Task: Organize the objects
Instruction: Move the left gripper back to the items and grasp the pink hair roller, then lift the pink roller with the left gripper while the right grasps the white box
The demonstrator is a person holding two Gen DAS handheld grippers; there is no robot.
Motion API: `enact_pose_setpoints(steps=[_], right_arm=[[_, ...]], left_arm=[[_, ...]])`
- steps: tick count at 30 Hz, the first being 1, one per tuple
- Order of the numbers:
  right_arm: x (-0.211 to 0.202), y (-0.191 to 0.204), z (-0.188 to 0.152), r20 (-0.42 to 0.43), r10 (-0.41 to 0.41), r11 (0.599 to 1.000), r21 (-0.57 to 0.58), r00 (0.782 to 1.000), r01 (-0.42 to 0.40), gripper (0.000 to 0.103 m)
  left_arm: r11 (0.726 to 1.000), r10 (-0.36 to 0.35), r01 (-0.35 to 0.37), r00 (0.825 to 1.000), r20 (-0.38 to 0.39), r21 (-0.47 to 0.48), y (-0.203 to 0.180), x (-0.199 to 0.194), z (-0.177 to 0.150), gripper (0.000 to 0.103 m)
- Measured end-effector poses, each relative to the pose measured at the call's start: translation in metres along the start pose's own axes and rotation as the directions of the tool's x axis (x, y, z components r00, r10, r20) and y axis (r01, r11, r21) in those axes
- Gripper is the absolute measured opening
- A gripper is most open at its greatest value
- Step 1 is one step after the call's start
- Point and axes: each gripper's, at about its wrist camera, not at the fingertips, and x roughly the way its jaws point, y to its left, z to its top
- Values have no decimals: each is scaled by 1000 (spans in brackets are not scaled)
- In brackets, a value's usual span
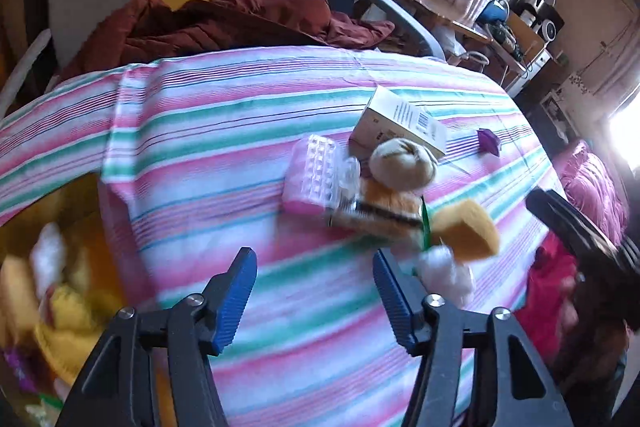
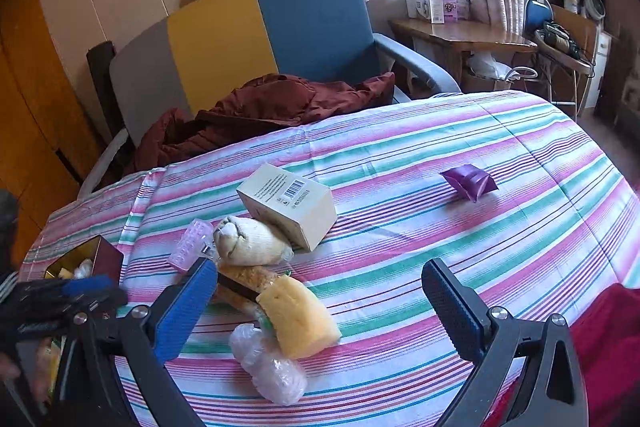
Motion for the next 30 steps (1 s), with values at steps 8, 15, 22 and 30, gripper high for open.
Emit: enact_pose_setpoints(steps=[8,15,22,30], right_arm=[[5,2,-1,-21,-3,1000,-17,1000,2,103],[5,5,-1,-23,-11,999,-35,1000,10,103],[9,5,-1,-33,-21,999,-44,999,19,103],[11,8,-2,-28,-54,996,-78,998,52,102]], left_arm=[[997,-60,61,998,-30,40,-8,42,31,60],[997,-60,61,998,-32,48,-9,57,42,60],[998,-53,55,998,-30,42,-2,75,52,60],[997,-61,61,998,3,48,1,81,49,59]])
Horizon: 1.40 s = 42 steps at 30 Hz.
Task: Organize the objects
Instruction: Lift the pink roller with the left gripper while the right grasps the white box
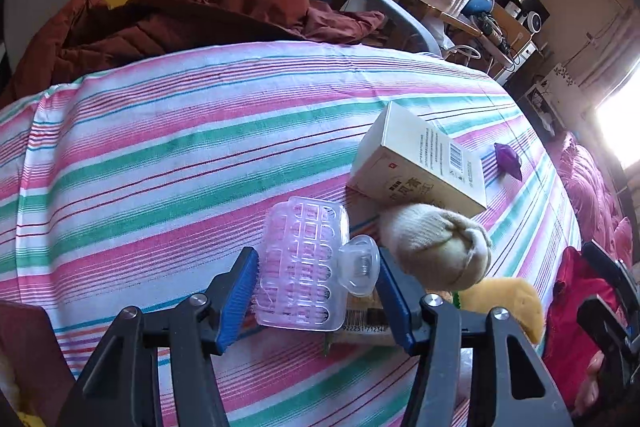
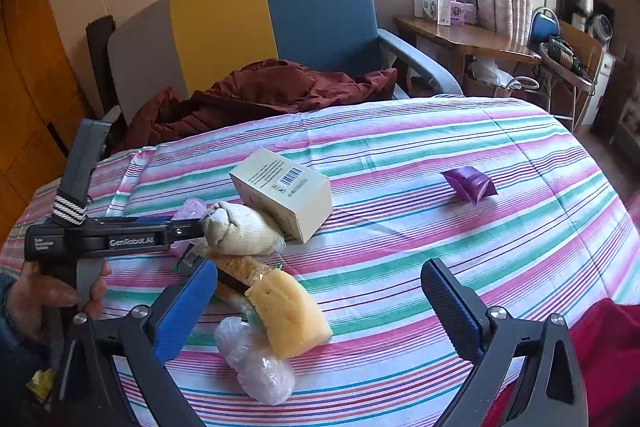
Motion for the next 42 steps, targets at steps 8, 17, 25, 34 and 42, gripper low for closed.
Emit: enact_pose_setpoints(steps=[8,17,25,34,42], right_arm=[[2,-1,0,-6,-11,1000,3,1000,11,102],[9,3,-5,-41,-4,1000,-14,999,4,102],[15,15,-4,-99,55,998,-26,994,-58,102],[47,38,41,-129,74,985,-144,989,-92,102],[117,55,82,-247,38,970,-226,968,-95,100]], left_arm=[[990,127,-133,987,103,55,-12,-42,-22,59],[976,192,-209,962,191,68,-24,-92,-50,59],[971,201,-225,950,239,76,-29,-123,-75,59],[978,183,-201,953,240,54,-18,-136,-92,59],[987,155,-158,962,224,-6,-1,-142,-104,59]])
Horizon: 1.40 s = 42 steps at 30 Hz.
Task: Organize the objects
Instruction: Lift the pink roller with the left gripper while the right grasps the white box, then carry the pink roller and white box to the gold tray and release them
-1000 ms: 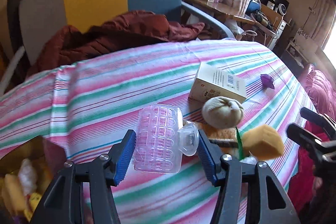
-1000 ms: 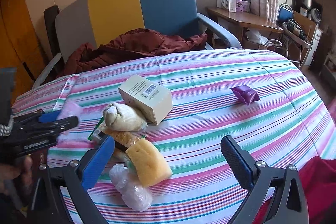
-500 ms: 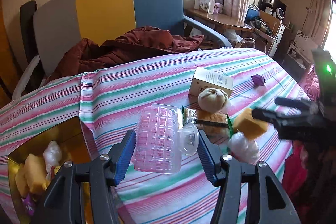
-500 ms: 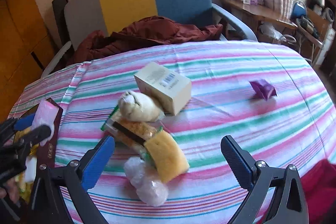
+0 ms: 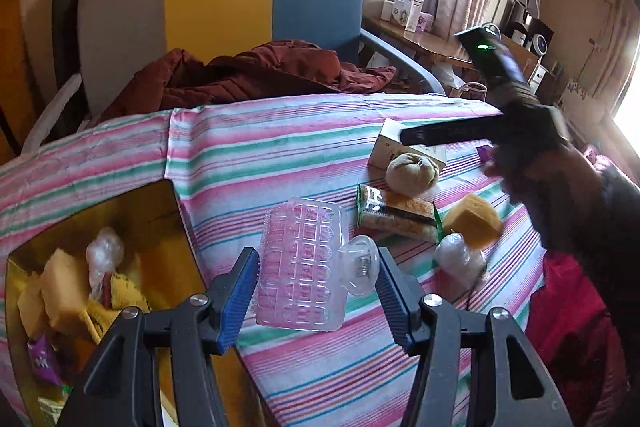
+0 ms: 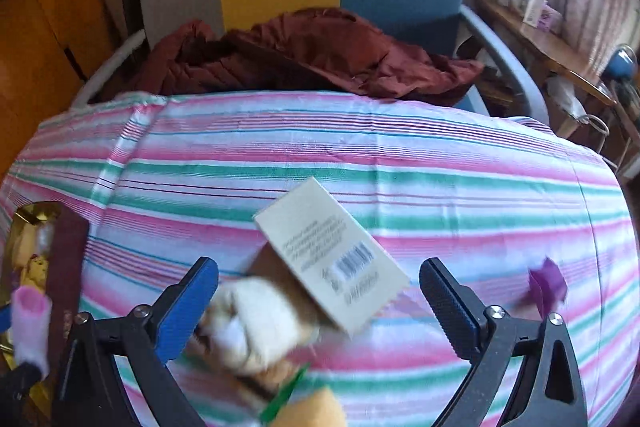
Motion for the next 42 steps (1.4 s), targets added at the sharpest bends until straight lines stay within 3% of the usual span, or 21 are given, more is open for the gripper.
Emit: enact_pose_setpoints(steps=[3,5,6,7,9,17,22,26,32,38,42], right_arm=[[25,1,12,-51,-21,1000,-15,998,20,99],[40,1,15,-93,-34,999,-25,995,31,92],[52,0,14,-142,-45,999,-30,989,41,83],[57,-1,14,-157,-47,999,-32,986,43,65],[59,-2,10,-153,-82,996,-35,985,77,52],[-1,-29,7,-2,-206,977,46,978,206,50],[-56,-30,2,110,-208,976,86,972,199,50],[-91,-9,-12,182,-163,986,70,970,153,50],[-116,48,-32,233,-28,1000,9,972,27,50],[-126,113,-59,237,122,992,-71,964,-108,50],[-121,165,-82,191,234,969,-129,953,-212,50]], left_arm=[[1000,-4,3,1000,-7,-14,5,0,-2,59],[1000,-6,6,1000,-11,-28,10,0,-3,59],[999,-9,8,1000,-14,-33,11,0,-4,59],[999,-9,9,1000,-14,-39,13,-1,-5,59],[999,-7,6,1000,-13,-47,16,-1,-5,59],[997,26,-26,1000,12,-74,25,-14,-11,59],[994,65,-61,997,44,-86,31,-31,-18,59],[992,82,-76,995,60,-100,37,-44,-24,59],[988,96,-87,993,71,-125,46,-60,-39,59],[978,107,-91,991,79,-187,69,-83,-66,59],[959,130,-99,987,100,-267,100,-112,-90,59]])
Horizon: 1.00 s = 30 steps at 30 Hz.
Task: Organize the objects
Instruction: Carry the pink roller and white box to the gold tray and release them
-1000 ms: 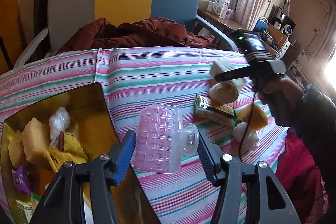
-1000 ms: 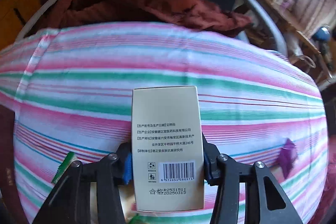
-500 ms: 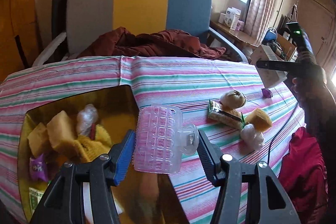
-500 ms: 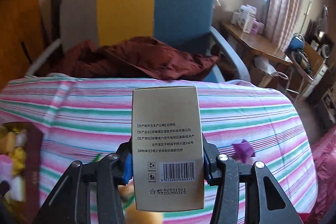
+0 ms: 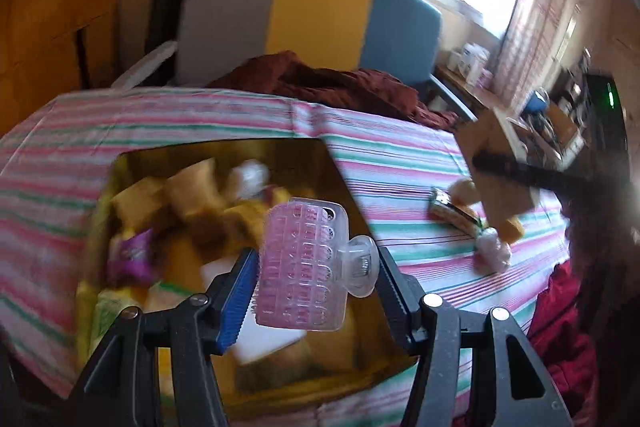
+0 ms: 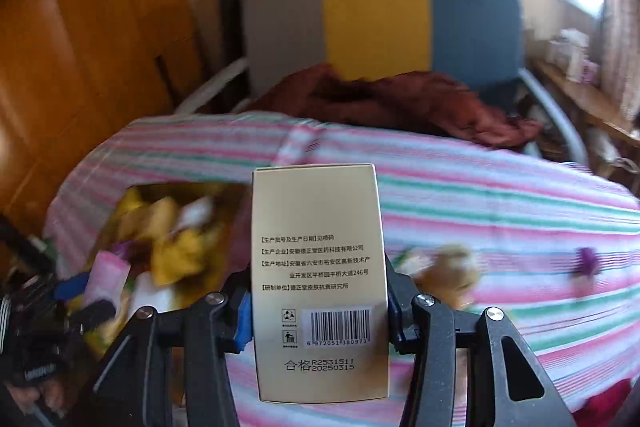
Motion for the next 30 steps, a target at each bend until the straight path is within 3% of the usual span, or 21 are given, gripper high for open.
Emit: enact_pose_setpoints(steps=[5,12,22,25,30], right_arm=[[12,47,-21,-40,113,993,-19,993,-114,50],[29,88,-36,-87,168,983,-57,982,-173,50],[45,102,-36,-124,171,981,-77,977,-181,50],[51,103,-36,-136,161,981,-83,977,-174,50],[60,108,-30,-143,163,979,-100,976,-178,50]], left_arm=[[991,65,-56,995,70,-123,65,-50,-18,59],[966,131,-105,986,101,-235,120,-87,-44,59],[995,-22,25,999,26,-98,77,-56,-51,59],[999,-10,10,1000,-3,-39,64,-44,-51,59],[999,-12,10,998,-58,-38,62,-26,-50,59]])
